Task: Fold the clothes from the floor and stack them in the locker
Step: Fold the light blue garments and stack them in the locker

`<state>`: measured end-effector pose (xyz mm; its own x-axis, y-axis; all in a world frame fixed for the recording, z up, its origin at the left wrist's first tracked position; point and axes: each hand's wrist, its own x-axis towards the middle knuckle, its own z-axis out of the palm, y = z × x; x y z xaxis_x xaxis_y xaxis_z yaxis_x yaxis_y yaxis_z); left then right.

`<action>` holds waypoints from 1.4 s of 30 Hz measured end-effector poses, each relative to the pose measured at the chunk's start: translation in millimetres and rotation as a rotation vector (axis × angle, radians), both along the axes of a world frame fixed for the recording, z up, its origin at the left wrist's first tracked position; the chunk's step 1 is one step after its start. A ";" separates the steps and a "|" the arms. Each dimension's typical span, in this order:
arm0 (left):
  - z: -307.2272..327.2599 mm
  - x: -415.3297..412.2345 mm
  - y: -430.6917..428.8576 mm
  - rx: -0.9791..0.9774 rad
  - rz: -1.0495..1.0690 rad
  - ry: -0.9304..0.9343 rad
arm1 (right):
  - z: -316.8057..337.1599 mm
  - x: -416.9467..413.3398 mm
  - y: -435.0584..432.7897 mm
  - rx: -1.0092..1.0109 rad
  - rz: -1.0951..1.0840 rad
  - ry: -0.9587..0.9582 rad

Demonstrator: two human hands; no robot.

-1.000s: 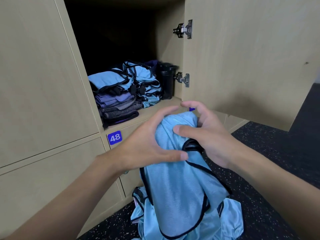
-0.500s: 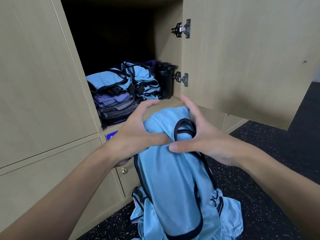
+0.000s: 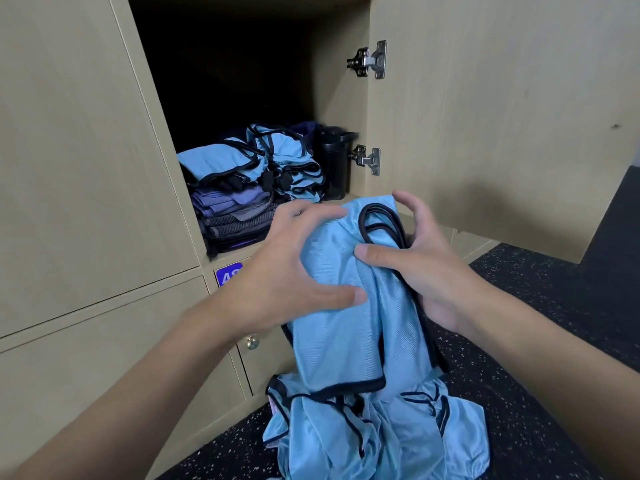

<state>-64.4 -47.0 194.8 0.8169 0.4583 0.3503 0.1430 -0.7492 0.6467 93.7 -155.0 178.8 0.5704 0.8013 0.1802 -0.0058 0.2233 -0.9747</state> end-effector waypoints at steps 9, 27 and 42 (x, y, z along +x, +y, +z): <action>-2.3 -1.2 -4.8 0.346 -0.018 0.254 | 2.3 3.2 1.3 -0.027 0.102 0.149; 5.6 -4.7 5.5 -0.154 -0.013 -0.002 | 10.1 9.4 -22.1 -0.234 0.392 -0.576; 13.8 6.4 57.7 -0.378 0.058 -0.212 | 15.1 35.4 63.5 0.086 0.002 -0.182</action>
